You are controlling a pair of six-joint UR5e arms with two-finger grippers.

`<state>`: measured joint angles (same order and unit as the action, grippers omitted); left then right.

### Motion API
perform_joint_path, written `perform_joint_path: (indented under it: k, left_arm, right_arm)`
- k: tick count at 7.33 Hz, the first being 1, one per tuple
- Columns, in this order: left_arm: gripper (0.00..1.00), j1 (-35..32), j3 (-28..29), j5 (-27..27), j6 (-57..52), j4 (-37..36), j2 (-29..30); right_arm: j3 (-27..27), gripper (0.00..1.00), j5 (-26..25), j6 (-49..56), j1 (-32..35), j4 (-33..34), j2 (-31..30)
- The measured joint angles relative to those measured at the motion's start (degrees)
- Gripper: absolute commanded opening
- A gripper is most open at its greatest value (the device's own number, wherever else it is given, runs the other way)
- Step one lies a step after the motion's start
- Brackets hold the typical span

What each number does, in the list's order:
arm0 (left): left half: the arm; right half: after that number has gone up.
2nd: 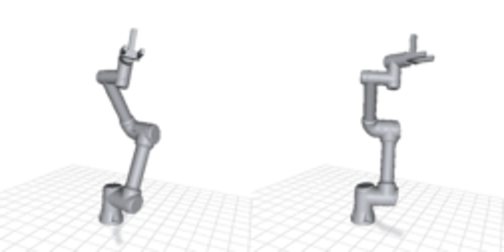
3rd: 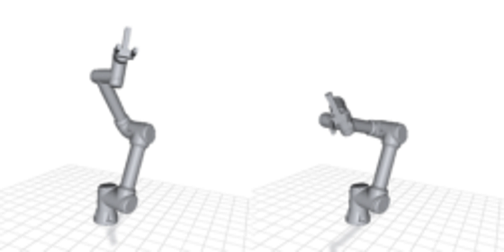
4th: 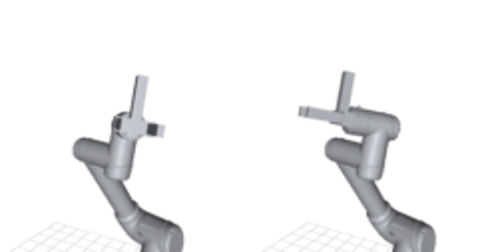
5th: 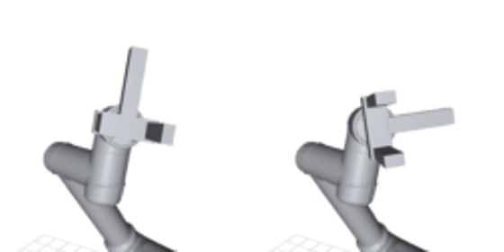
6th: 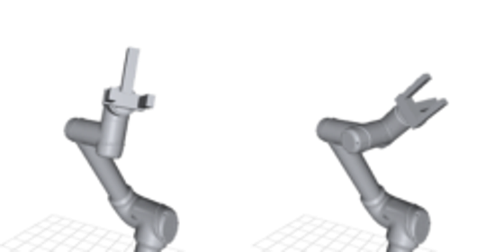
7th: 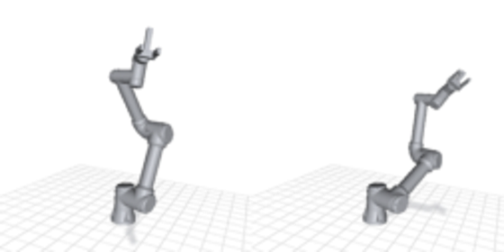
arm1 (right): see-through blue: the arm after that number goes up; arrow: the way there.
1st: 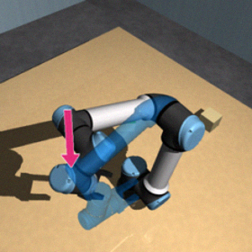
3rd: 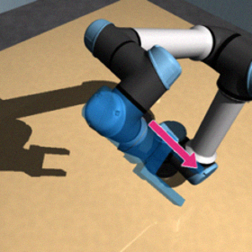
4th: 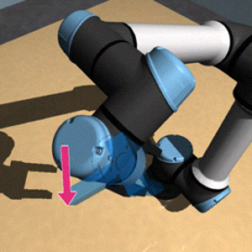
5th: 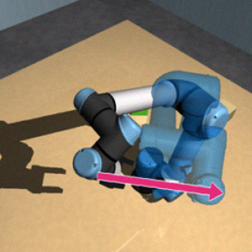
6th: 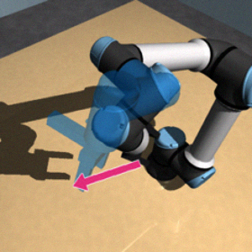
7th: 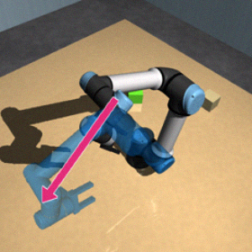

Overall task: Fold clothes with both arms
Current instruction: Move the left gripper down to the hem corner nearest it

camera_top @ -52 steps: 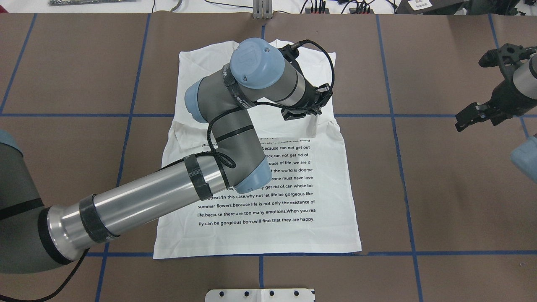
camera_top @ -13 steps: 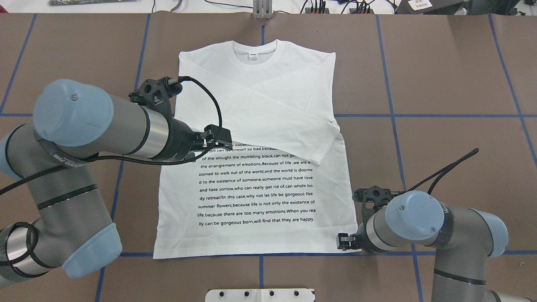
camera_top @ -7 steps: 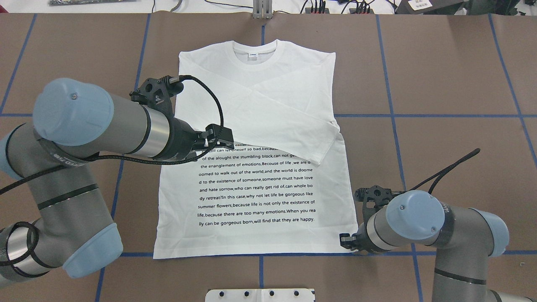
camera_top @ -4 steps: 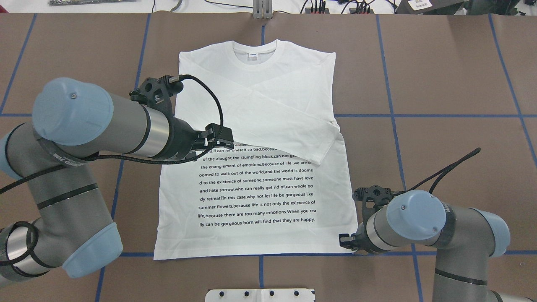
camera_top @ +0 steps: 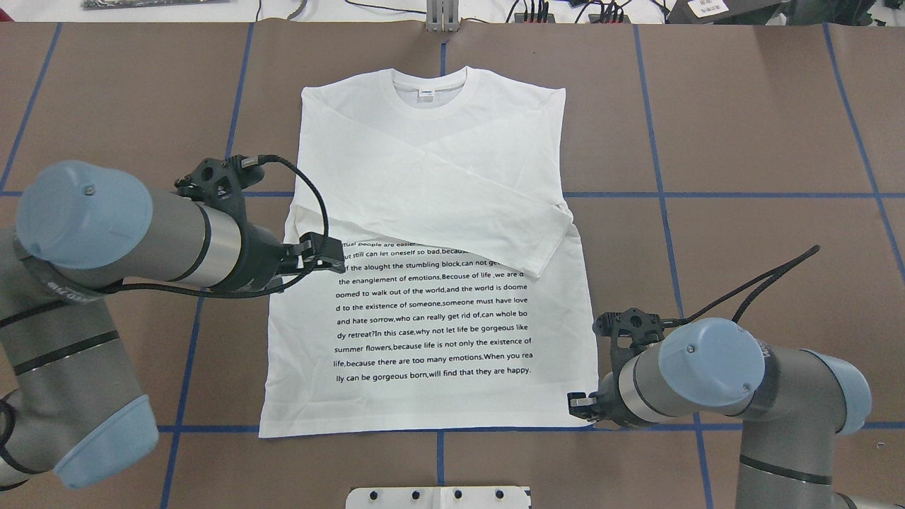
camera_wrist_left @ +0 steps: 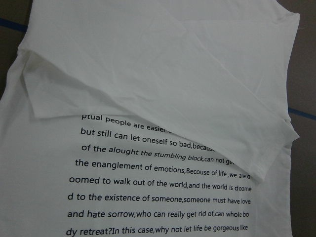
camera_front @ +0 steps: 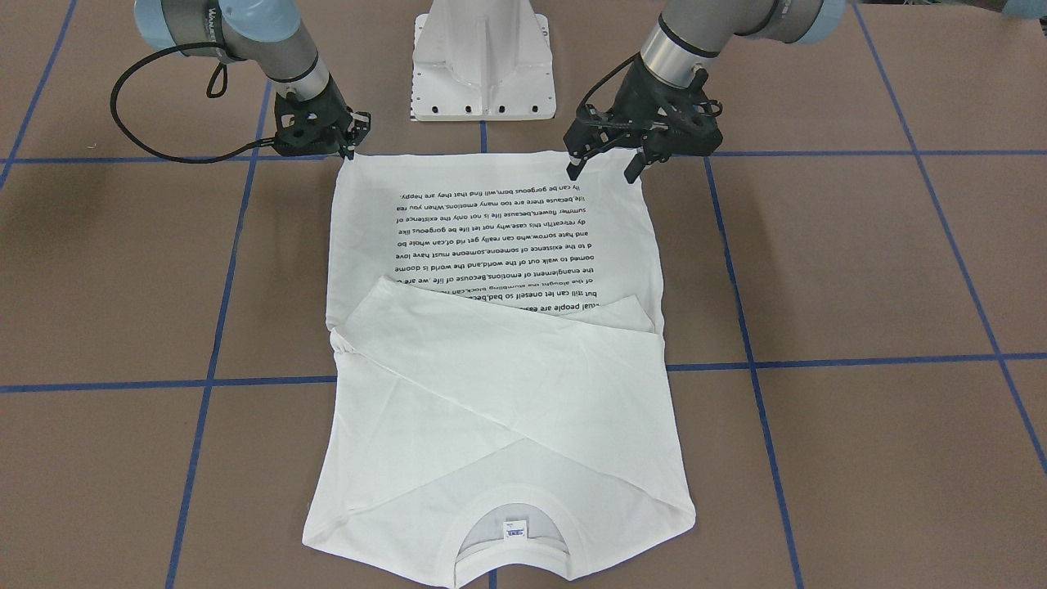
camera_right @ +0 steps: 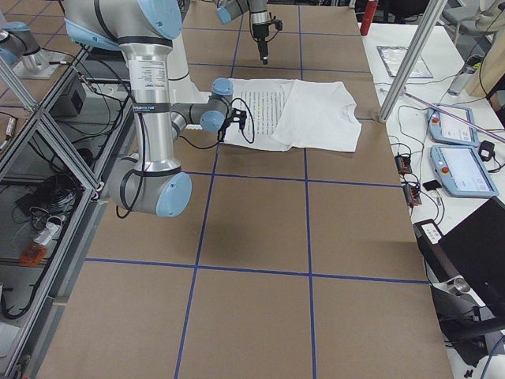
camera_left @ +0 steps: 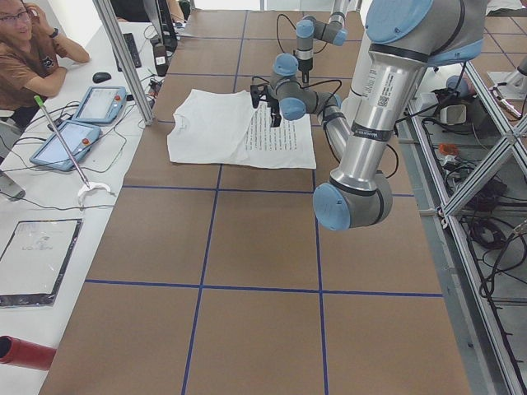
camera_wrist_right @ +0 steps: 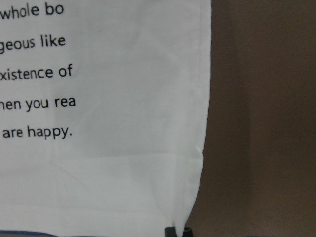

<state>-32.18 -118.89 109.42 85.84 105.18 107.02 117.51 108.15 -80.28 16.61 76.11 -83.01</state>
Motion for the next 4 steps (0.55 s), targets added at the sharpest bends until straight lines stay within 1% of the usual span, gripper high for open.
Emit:
perform_joint_path:
  k: [1, 2, 4]
  left_arm:
    - [0.98, 1.4, -1.3, 0.0, 0.1, 0.0, -4.2]
    - [0.98, 3.9, -1.7, -0.9, 0.2, 0.1, -7.1]
    - [0.98, 9.9, -0.3, -5.7, 2.5, 1.6, -10.0]
  right_arm:
    - [0.9, 0.0, 0.0, 0.0, 0.0, 0.0, 0.0]
    - [1.6, 0.0, 0.0, 0.0, 0.1, -0.1, 0.2]
    - [2.7, 0.0, 0.0, 0.0, 0.2, -0.1, 0.2]
